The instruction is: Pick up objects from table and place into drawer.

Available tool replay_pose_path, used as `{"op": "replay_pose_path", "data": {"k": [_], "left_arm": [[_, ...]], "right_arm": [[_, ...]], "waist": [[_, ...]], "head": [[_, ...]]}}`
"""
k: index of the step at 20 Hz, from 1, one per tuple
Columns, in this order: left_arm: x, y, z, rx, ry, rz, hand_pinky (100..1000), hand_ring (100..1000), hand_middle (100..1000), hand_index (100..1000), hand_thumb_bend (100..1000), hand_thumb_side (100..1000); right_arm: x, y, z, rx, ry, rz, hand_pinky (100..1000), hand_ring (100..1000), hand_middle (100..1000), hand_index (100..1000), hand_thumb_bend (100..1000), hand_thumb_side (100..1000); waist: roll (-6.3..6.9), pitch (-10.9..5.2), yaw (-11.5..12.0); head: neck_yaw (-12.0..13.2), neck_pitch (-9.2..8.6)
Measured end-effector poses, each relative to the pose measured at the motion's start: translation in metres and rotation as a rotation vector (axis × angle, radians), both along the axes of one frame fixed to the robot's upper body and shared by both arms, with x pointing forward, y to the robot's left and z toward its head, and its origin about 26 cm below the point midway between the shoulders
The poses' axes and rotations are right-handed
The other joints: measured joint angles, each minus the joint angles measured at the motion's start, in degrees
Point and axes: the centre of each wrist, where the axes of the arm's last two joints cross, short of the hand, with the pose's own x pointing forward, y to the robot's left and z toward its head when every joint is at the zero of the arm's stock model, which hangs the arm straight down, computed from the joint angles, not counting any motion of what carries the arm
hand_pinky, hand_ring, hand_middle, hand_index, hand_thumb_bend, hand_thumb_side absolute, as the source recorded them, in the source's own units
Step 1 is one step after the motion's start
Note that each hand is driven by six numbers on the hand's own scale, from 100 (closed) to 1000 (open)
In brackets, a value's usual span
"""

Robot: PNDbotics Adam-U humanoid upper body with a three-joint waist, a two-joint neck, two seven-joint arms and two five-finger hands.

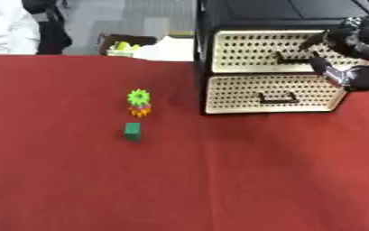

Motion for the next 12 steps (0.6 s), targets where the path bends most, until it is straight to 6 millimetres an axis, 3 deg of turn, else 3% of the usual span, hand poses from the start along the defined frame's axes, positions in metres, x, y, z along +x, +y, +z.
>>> {"op": "replay_pose_path", "data": {"k": [12], "left_arm": [[0.0003,-0.0004,0.0009,-0.001,-0.001,-0.005,712,712,676,757,100,886]], "right_arm": [[0.0014,0.0088,-0.0038,-0.074,0.002,-0.041,100,100,100,791,100,1000]], "waist": [[-0.32,0.03,0.0]], "head": [[0.0,0.0]]}}
